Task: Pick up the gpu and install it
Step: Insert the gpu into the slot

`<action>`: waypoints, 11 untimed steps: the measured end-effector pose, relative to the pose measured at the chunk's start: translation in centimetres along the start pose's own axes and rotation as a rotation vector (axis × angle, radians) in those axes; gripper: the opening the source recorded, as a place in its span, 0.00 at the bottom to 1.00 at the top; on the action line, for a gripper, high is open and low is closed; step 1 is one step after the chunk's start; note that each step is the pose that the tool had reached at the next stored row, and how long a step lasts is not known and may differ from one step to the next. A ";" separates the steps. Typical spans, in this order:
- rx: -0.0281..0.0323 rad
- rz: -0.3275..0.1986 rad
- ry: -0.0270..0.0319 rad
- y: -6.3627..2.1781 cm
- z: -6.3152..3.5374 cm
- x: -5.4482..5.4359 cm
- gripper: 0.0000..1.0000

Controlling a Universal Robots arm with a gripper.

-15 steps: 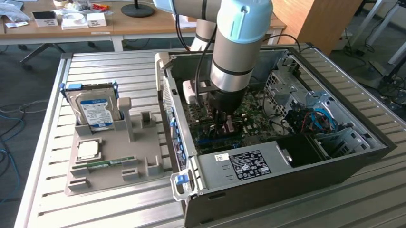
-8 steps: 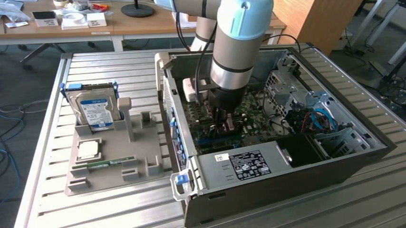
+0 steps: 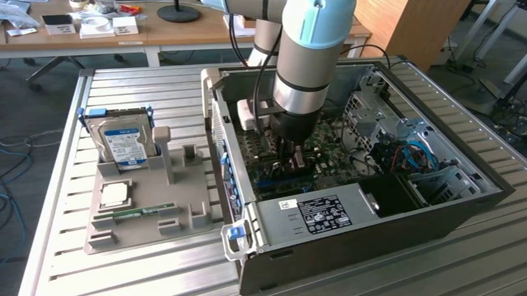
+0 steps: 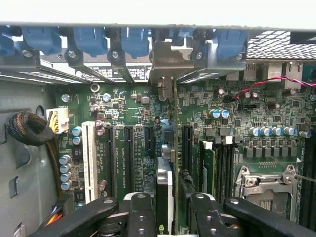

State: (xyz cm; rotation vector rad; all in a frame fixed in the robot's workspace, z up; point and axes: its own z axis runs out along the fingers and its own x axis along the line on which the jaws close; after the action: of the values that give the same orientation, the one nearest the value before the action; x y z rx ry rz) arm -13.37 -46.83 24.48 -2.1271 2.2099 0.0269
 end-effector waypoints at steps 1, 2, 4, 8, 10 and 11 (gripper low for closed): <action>0.0000 0.000 0.0001 0.00 0.00 0.0 0.34; -0.0001 0.000 0.0002 -0.02 -0.01 0.0 0.34; -0.0006 0.000 0.0002 -0.23 -0.02 0.0 0.34; -0.0017 0.000 0.0002 -0.42 -0.02 0.0 0.34; -0.0018 0.000 0.0002 -0.42 -0.03 0.0 0.34; -0.0019 0.000 0.0004 -0.43 -0.10 0.0 0.34</action>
State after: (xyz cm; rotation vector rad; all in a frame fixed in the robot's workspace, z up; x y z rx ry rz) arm -12.95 -46.82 24.60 -2.1281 2.2111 0.0286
